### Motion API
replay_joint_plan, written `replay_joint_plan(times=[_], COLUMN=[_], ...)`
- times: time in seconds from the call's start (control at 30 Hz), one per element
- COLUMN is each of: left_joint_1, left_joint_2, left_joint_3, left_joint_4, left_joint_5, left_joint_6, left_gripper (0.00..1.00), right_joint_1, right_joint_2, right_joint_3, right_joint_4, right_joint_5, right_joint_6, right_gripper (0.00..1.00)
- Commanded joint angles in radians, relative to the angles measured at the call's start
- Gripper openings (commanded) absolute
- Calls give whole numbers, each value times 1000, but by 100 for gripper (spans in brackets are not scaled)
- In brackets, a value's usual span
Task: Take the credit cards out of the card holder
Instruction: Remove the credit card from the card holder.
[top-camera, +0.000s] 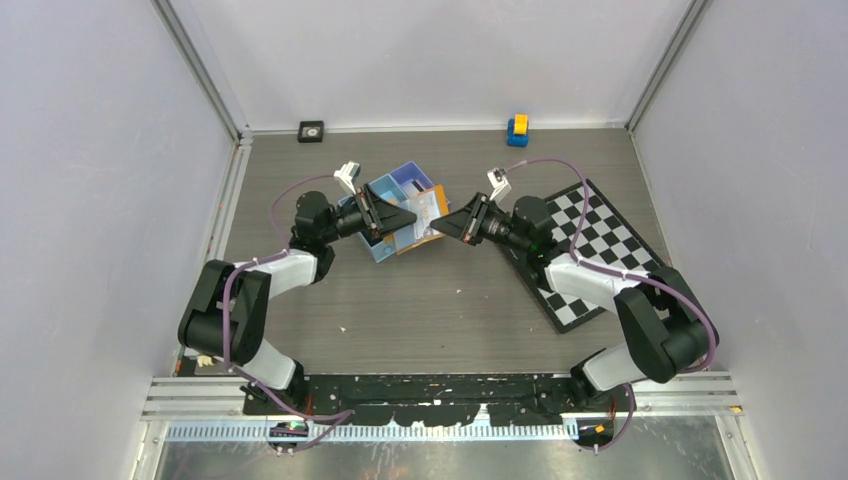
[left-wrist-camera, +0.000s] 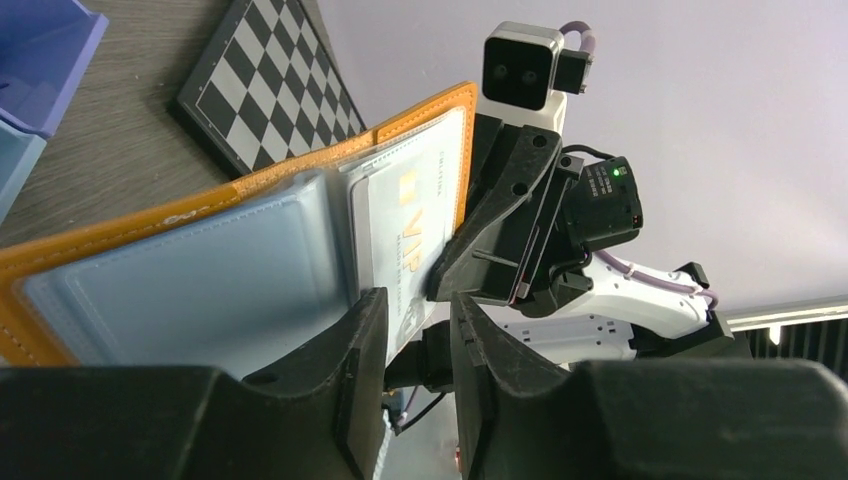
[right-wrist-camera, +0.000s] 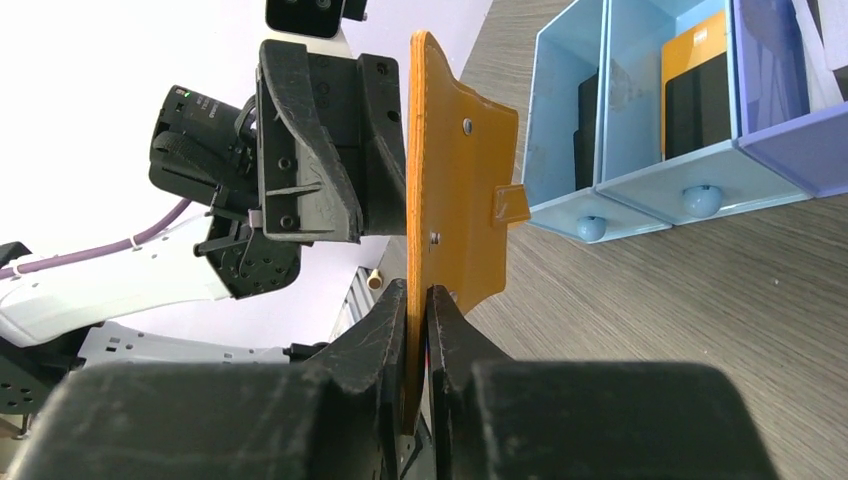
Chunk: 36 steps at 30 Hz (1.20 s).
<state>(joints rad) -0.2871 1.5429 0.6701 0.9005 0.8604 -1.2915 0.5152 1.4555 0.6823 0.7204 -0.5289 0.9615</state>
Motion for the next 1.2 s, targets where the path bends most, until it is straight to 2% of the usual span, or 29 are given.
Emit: replay_joint_plan(times=[0.0,0.13,0.5,0.93,1.17], left_joint_1=[-1,-1,-1,-18,-24], left_joint_2=[-11,-43,-31,53,77], left_joint_3=[29,32,41,39,43], left_joint_4=[2,-106,-119,212,330], left_joint_5=[8,-21,-3,59,74], left_joint_6=[14,79,80,-113,-177], left_gripper=[33,37,36,22,9], right_joint_1=[5,2,-1,-1,-13], right_joint_2=[-30,-68,-49,-18,33], right_joint_3=[-6,-17,-13,-1,4], right_joint_4=[88,35,59,69,133], right_joint_5=[-4,37,19,1,-38], right_joint_6=[11,-21,-6,11,71], right_gripper=[15,15,15,17,18])
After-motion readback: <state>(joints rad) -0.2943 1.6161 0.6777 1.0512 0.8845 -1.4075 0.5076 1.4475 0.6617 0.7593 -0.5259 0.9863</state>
